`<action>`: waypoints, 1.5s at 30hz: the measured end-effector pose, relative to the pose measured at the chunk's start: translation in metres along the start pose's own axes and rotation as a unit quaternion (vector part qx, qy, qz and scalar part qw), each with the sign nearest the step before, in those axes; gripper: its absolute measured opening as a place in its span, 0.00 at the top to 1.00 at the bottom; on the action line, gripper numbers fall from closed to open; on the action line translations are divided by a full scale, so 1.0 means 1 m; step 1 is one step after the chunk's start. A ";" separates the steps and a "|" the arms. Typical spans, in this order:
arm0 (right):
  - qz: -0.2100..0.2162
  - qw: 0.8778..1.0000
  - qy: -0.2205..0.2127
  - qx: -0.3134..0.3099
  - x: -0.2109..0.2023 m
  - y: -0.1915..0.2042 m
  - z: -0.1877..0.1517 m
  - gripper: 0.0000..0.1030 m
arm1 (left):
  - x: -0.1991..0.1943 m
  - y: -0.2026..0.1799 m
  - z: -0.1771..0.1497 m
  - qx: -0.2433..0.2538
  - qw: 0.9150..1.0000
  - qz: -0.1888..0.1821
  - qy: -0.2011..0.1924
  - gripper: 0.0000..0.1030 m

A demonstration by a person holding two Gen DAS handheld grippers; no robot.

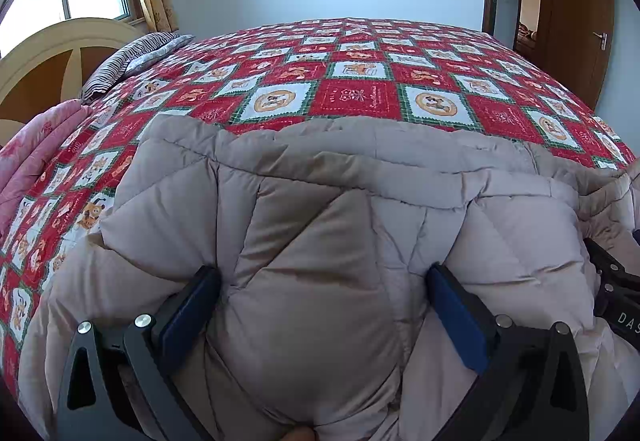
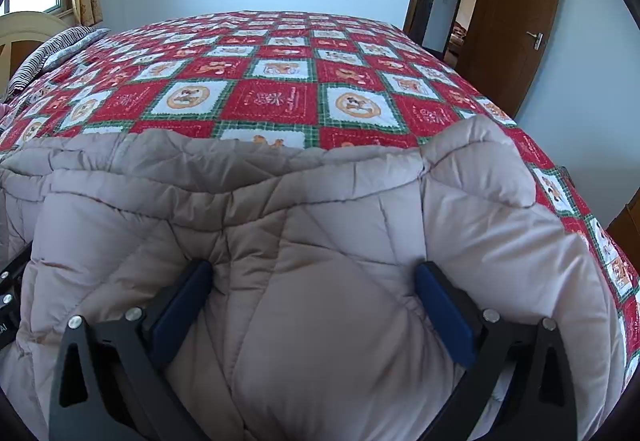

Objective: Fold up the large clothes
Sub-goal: 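Press and smooth the folded jacket flat with both open tools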

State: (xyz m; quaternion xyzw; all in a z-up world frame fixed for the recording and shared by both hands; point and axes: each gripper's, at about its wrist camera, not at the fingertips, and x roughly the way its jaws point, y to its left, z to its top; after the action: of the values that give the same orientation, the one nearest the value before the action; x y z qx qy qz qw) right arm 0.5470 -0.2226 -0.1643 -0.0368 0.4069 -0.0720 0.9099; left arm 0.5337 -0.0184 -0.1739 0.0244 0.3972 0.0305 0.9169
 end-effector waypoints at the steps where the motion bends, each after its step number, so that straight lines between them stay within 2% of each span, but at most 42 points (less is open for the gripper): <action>1: 0.000 1.000 0.001 0.000 0.000 0.000 0.000 0.01 | 0.000 -0.001 0.000 0.001 1.000 0.001 0.001 0.01; 10: -0.008 1.000 0.005 -0.006 0.001 0.002 0.000 0.01 | 0.000 0.000 0.002 0.005 1.000 0.001 0.007 0.01; 15: -0.008 1.000 0.005 -0.006 0.001 0.002 0.000 0.01 | -0.014 0.007 0.010 0.010 0.999 -0.014 0.034 0.01; 18: -0.009 1.000 0.005 -0.007 0.001 0.003 0.001 0.01 | -0.047 0.024 0.008 0.004 1.000 -0.024 0.015 0.01; 21: -0.011 1.000 0.003 -0.014 -0.014 0.001 0.000 0.01 | -0.070 0.045 -0.003 0.016 1.000 0.007 -0.013 0.01; 24: 0.006 0.999 -0.041 0.011 -0.062 0.000 -0.009 0.00 | -0.062 0.065 -0.014 0.008 0.999 0.031 -0.014 0.01; 27: 0.018 0.995 -0.095 -0.019 -0.101 0.022 -0.031 0.00 | -0.050 0.067 -0.022 0.000 0.999 0.033 -0.013 0.01; 29: 0.033 0.995 -0.082 -0.036 -0.097 0.037 -0.046 0.00 | -0.047 0.059 -0.027 0.012 0.998 0.048 -0.027 0.01; 32: 0.024 0.996 -0.074 -0.045 -0.078 0.045 -0.060 0.00 | -0.037 0.058 -0.031 0.005 0.998 0.048 -0.027 0.01; 36: 0.027 0.997 -0.056 -0.043 -0.066 0.046 -0.058 0.00 | -0.031 0.062 -0.031 -0.010 0.999 0.037 -0.018 0.01; 45: 0.025 0.998 -0.037 -0.049 -0.058 0.051 -0.057 0.00 | -0.028 0.059 -0.035 -0.013 0.999 0.045 -0.025 0.01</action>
State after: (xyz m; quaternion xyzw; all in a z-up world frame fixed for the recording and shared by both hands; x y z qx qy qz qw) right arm 0.4712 -0.1636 -0.1658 -0.0741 0.3769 -0.0274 0.9229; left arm 0.4870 0.0386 -0.1730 0.0313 0.3725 0.0758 0.9244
